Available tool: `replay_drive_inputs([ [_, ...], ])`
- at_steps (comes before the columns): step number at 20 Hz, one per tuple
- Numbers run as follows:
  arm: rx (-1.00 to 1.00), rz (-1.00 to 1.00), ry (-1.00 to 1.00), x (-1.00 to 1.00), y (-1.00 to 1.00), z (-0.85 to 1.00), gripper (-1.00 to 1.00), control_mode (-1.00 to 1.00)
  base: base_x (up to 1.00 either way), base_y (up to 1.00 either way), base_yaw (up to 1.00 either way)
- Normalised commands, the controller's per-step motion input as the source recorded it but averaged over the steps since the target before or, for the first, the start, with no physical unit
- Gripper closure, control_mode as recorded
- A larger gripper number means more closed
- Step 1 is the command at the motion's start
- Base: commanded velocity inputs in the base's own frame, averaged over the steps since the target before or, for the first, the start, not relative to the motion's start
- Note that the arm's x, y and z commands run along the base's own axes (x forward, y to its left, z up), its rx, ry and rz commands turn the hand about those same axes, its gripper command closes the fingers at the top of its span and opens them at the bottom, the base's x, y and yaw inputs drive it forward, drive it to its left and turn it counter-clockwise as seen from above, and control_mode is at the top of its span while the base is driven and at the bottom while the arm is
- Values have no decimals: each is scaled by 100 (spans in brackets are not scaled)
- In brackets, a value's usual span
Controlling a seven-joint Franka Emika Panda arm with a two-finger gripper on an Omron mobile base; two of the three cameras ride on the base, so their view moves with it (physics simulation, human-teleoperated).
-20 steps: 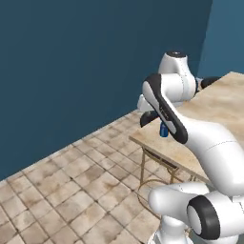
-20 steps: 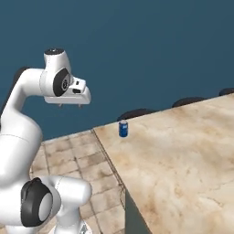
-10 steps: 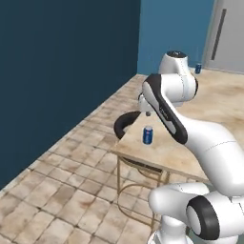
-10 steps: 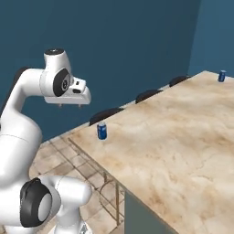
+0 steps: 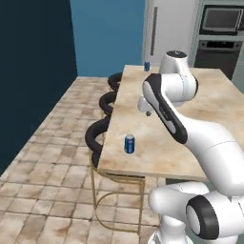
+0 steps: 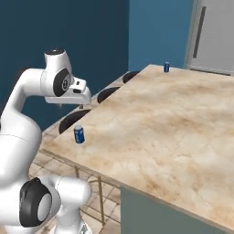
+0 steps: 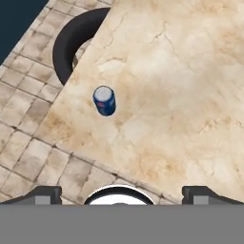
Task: Four empty soda cans are scattered around the kitchen. Gather all the cans and cluster them next to the stove for recycling.
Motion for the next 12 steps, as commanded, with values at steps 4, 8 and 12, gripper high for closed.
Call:
replay_drive_inputs([
  [4,0,0,0,0,0,0,-100,100,28,36,-47],
  [8,0,0,0,0,0,0,-100,100,24,43,-38],
  [12,0,0,0,0,0,0,-100,100,20,47,-33],
])
